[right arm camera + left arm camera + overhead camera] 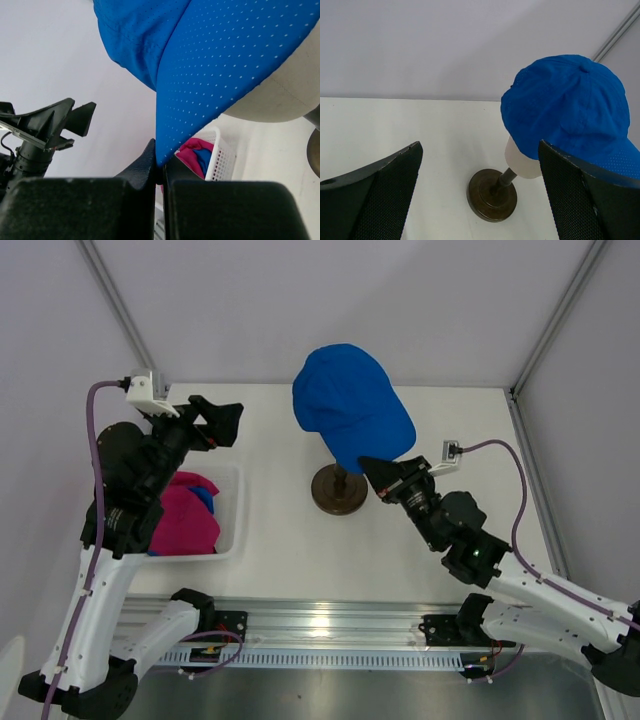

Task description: Stack the hats

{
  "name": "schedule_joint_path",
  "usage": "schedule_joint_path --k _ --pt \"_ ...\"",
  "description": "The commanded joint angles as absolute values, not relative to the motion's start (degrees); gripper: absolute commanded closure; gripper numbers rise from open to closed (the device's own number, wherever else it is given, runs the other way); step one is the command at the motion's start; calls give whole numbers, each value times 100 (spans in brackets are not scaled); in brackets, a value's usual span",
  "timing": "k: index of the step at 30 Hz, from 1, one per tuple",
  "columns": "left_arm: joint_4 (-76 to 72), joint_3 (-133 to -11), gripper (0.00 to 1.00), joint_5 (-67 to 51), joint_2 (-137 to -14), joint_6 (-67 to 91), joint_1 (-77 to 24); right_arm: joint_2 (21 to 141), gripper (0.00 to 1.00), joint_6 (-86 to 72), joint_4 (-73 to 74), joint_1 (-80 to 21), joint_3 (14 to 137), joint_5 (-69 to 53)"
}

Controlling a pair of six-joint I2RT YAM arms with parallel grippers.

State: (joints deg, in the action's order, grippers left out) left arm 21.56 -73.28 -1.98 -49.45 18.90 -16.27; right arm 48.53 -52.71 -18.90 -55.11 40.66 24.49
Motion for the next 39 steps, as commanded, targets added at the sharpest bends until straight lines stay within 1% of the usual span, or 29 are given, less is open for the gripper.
schedule_joint_path --k 1,6,12,18,25,29,35,39 --pt "1934 -7295 1 -325 -4896 1784 -1661 4764 100 -5624 -1163 -5327 4640 2769" --pt "1784 -7234 0 -343 -4939 1819 -1661 4930 100 -5739 -546 -4949 5465 2400" --pt "1679 -7058 1 -387 -4904 1881 -1661 5510 100 -5739 -97 -4843 6213 1847" --pt "1670 -6891 1 -255 -4764 1811 -1661 5634 100 -5731 -185 -4852 6328 1652" --pt "1644 -6750 0 -185 -4737 1758 -1661 5423 100 -5160 237 -4799 6495 1758" --pt "1635 -6750 1 -193 -4746 1749 -1661 5212 98 -4957 255 -4694 6242 1679" --pt "1670 -6750 1 -193 -4772 1775 -1661 4992 98 -5247 158 -4421 5836 1328" --pt "1714 -6715 0 -176 -4781 1793 -1661 5018 96 -5571 255 -4062 5713 933"
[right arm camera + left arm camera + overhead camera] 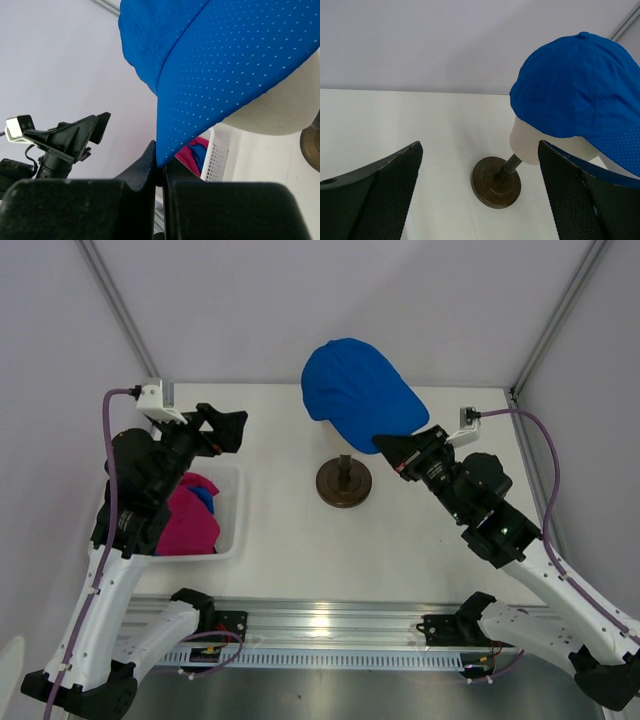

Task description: Stack the hats

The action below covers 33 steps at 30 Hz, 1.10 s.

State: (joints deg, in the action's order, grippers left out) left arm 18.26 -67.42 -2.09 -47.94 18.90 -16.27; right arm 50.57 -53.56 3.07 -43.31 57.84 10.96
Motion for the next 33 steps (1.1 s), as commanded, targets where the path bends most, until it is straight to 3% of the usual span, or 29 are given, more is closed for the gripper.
schedule_joint_path --k 1,6,17,27,33 --pt "1714 -6715 0 -176 -4773 1793 -1661 5045 95 -5633 281 -3991 5713 845" --pt "1775 -6697 0 -106 -4755 1784 -1661 5159 93 -5783 211 -3464 5782 72" --pt "1784 -6671 0 -114 -4825 1828 -1661 5747 97 -6028 106 -3296 6126 -623" --pt "1802 -6618 1 -105 -4860 1819 -1661 5371 100 -6021 290 -3270 6222 -325" --pt "1732 -6618 0 -228 -4904 1872 -1661 5554 100 -5941 651 -3024 6337 -790"
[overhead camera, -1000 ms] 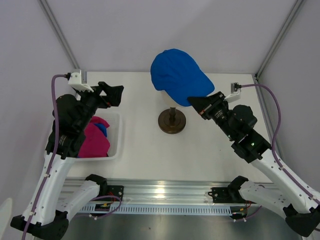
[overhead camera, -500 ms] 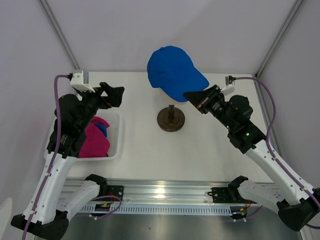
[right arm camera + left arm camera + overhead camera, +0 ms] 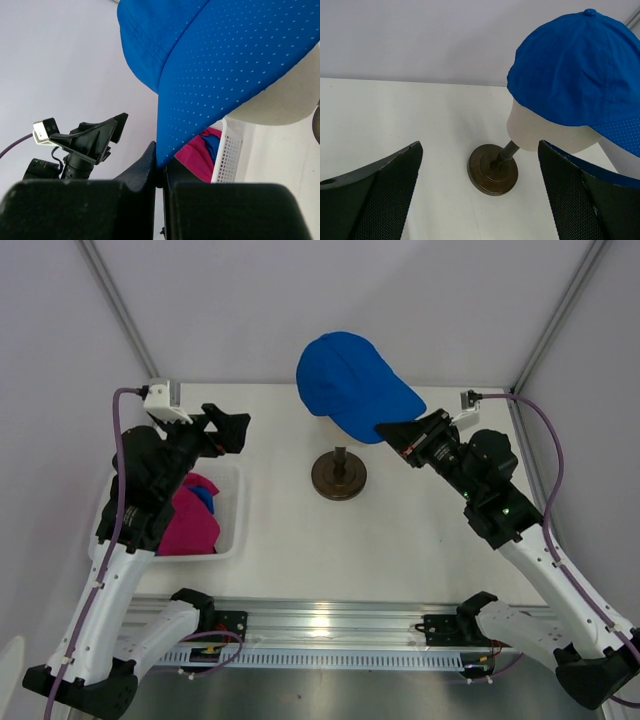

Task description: Stack the hats

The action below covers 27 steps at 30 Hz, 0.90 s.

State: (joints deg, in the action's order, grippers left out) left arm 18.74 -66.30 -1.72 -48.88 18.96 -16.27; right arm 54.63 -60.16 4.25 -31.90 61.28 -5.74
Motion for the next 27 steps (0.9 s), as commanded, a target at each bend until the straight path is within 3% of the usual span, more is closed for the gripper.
schedule_joint_path --k 1,11,20,27 --pt "1731 -6609 0 -229 -4904 1872 -1661 5607 100 -6072 476 -2945 6215 -887" --pt "1802 -6565 1 -132 -4834 1828 -1661 5643 100 -6592 -255 -2918 5607 -976" --pt "1767 -6521 0 -167 -4860 1872 -1661 5510 100 -6346 614 -2848 6108 -782" --pt "1740 -6495 0 -185 -4852 1872 -1661 6081 100 -6302 1009 -2830 6845 -1081"
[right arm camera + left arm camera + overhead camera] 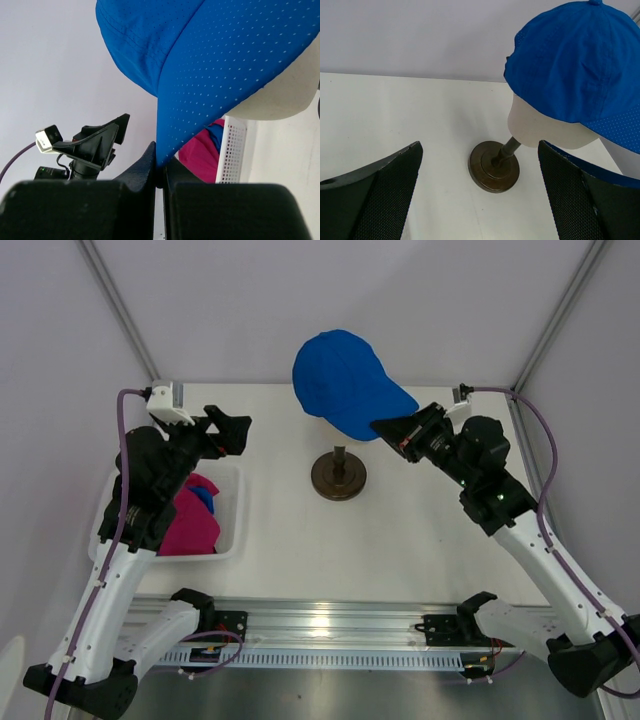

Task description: Stack the hats

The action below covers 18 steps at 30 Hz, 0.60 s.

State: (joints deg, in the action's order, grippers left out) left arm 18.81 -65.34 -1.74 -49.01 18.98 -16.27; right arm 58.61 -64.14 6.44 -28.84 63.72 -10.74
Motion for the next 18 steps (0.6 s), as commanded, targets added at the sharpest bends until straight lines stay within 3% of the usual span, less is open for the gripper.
schedule_joint_path --k 1,8,12,13,14,17,18 --pt "1740 -6478 1 -176 -4860 1872 -1661 6178 100 -6310 1037 -2821 6864 -1116" --pt "1810 -6478 1 -26 -4878 1846 -1661 5924 100 -6390 1185 -2821 6636 -889" --pt "1819 -6478 1 -26 -4904 1837 -1661 5731 90 -6284 1327 -2813 6601 -765" --pt "1802 -6460 0 -26 -4913 1837 -1661 5713 86 -6249 1353 -2813 6592 -765" --pt "1802 -6477 1 -26 -4913 1837 -1661 5695 71 -6232 1354 -2813 6600 -817" --pt "1889 -6495 1 95 -4913 1802 -1661 5704 44 -6048 1406 -2812 6670 -1036" --pt "1916 -6504 1 201 -4887 1784 -1661 5722 39 -5951 1424 -2813 6697 -1107"
